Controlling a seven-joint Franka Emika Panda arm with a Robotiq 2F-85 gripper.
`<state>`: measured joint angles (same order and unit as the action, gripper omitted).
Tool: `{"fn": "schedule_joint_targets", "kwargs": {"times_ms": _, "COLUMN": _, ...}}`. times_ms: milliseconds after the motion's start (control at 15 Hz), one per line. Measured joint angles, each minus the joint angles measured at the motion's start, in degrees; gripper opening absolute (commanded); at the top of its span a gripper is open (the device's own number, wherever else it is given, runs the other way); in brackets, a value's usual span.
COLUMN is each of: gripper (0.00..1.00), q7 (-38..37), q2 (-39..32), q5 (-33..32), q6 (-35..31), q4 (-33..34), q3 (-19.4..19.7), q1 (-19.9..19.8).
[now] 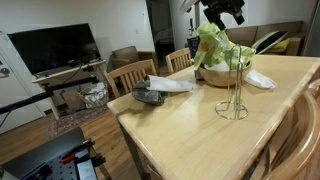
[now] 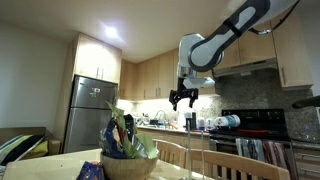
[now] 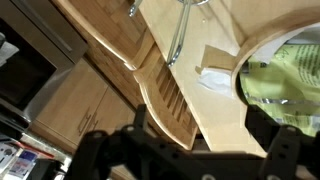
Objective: Remove the paper towel roll from the holder, move the holder to the right side of the table
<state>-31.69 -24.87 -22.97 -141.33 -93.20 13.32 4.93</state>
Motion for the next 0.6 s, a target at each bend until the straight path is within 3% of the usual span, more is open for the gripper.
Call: {"fn": "schedule_joint_targets", "kwargs": {"times_ms": 600, "gripper": 1.0, "q7": 6.2, "q2": 7.6, "q5": -6.0, "q6": -7.2, "q4": -12.5, "q3": -4.0, "q1": 2.6}}
